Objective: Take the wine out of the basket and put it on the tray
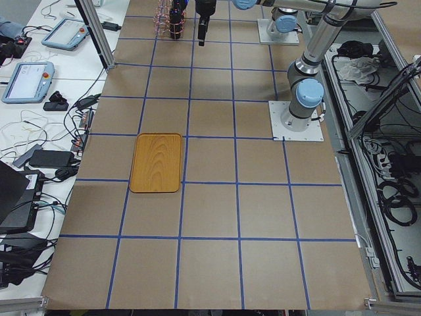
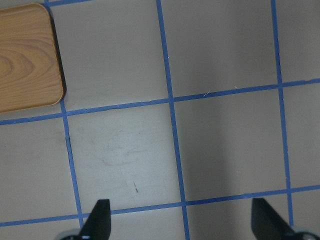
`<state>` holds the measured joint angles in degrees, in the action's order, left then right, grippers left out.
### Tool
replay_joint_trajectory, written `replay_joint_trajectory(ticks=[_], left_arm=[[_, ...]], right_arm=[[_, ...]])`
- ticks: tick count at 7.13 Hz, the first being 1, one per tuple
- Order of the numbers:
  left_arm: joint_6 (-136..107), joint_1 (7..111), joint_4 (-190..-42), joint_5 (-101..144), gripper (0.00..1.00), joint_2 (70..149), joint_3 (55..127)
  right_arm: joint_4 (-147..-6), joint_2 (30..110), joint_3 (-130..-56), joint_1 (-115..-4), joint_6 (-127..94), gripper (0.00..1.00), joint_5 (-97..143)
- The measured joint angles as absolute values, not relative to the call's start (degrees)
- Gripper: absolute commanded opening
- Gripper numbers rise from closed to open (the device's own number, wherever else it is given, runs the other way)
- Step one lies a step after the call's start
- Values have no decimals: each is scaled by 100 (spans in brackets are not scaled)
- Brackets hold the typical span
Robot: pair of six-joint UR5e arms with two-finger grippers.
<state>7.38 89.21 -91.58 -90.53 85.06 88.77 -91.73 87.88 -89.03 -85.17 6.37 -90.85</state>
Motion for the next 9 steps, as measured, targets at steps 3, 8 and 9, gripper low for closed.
replay_joint_trajectory(ticks=[3, 8, 9], left_arm=[[736, 8921, -9158, -9053, 100, 8508, 8884], [732, 8921, -9156, -9053, 100, 8529, 8886], [732, 8921, -9155, -9053, 100, 8530, 8886]], right_arm=[[-9181, 8789, -8903, -8517, 656, 100, -9082], [-9302, 8780, -8891, -8496, 686, 100, -9097], [-9327, 8780, -8889, -8482, 707, 100, -9099]])
